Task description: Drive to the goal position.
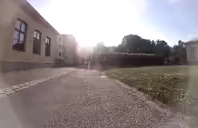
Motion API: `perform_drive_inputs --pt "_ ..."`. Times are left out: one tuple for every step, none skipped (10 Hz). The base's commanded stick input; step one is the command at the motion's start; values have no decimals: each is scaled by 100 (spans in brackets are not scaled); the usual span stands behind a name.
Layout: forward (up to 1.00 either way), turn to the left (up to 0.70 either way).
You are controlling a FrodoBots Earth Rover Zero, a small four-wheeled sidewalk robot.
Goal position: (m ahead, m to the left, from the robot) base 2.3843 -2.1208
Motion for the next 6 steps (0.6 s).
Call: perform_drive_inputs --pt "44 2" --pt "44 2" --pt "44 2" --pt "44 2" --pt "44 2" --pt "44 2"
